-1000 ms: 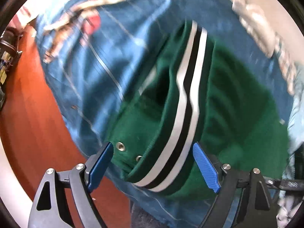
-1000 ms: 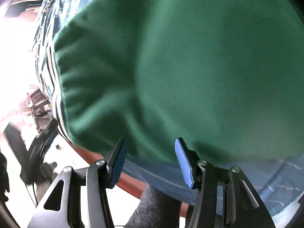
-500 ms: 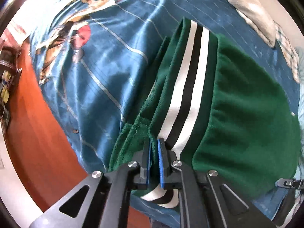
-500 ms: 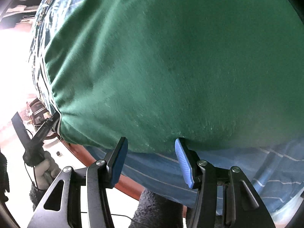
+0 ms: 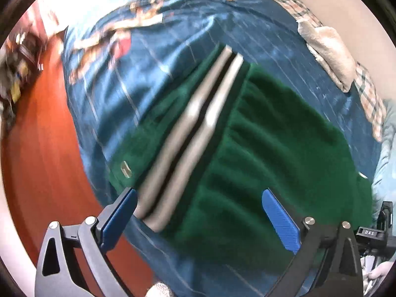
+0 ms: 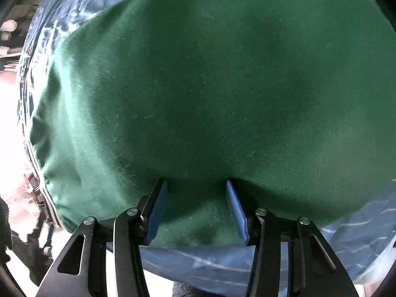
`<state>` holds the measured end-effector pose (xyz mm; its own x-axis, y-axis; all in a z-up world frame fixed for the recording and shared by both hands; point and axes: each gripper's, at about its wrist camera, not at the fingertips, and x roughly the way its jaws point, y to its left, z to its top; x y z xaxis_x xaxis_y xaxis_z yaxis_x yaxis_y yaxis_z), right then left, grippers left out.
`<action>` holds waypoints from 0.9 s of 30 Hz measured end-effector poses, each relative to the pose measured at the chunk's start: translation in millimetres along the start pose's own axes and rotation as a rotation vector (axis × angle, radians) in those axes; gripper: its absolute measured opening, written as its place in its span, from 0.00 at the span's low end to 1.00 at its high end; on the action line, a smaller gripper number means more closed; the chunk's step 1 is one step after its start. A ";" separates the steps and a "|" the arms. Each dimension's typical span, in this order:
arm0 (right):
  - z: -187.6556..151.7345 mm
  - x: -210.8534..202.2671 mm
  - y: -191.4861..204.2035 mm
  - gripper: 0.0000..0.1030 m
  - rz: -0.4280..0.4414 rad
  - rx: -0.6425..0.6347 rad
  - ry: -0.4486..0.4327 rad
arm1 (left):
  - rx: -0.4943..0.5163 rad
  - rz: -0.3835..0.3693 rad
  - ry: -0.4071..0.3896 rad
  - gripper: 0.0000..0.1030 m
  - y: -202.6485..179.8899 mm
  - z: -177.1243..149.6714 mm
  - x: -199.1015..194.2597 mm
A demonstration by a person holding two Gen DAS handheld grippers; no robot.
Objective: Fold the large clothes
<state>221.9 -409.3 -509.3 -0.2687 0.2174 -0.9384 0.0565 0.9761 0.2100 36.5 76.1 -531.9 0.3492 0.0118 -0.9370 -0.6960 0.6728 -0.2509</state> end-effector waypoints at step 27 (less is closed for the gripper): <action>-49.3 -14.4 -28.8 0.51 0.100 0.060 0.024 | -0.336 -0.359 -0.250 0.27 45.1 57.5 27.2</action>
<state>176.8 -440.7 -488.3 -0.2817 0.3144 -0.9065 0.1418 0.9481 0.2847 50.6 149.3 -554.7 0.7113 0.0286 -0.7023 -0.6537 0.3941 -0.6460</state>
